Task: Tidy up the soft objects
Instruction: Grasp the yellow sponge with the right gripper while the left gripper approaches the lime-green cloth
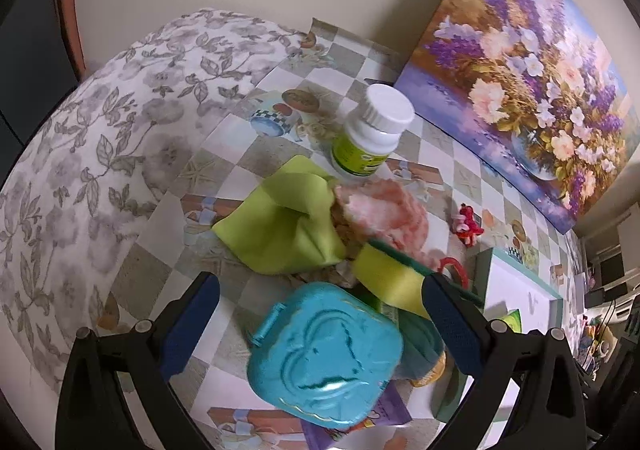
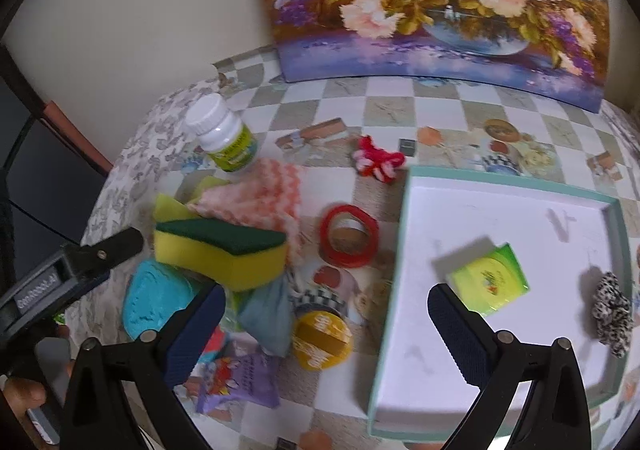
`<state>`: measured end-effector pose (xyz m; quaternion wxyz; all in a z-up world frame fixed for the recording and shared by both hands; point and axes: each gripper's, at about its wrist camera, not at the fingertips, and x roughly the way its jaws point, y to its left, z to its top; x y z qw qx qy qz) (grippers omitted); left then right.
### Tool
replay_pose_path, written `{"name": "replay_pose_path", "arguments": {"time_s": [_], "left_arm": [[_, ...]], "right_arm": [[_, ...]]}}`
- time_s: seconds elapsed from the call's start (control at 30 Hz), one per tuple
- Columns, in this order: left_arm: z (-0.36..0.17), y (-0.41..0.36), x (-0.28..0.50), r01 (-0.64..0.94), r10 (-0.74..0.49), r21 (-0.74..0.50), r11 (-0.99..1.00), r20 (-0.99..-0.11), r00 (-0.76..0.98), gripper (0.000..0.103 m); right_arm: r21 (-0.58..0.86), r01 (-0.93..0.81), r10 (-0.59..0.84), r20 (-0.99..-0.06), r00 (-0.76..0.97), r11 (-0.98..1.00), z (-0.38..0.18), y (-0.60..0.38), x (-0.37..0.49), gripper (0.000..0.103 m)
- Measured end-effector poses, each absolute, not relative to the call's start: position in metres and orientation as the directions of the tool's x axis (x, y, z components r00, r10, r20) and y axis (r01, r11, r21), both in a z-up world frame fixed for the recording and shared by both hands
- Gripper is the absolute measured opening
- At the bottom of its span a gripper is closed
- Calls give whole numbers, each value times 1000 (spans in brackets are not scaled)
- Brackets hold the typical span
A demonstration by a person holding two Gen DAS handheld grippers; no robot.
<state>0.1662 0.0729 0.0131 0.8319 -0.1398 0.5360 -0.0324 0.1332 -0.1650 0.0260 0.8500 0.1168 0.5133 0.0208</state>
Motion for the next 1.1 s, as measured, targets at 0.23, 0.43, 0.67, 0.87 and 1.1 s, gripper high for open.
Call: {"name": "replay_pose_path", "arguments": {"time_s": [0.23, 0.43, 0.67, 0.87, 1.1], "left_arm": [[4, 89, 174, -120, -193, -262, 958, -892, 409, 101], [-4, 101, 182, -132, -183, -252, 959, -901, 393, 101], [-14, 112, 190, -150, -174, -244, 958, -913, 370, 101], [-21, 116, 196, -154, -180, -246, 957, -919, 350, 101], [-22, 117, 197, -156, -183, -249, 956, -919, 349, 101]], "right_arm": [[288, 39, 235, -846, 479, 957, 19, -151, 144, 90], [323, 6, 284, -841, 461, 946, 7, -139, 154, 73], [356, -23, 329, -834, 443, 934, -3, -129, 162, 41], [364, -28, 338, -831, 442, 931, -3, -129, 162, 38], [387, -26, 353, -810, 469, 922, 10, -136, 160, 35]]}}
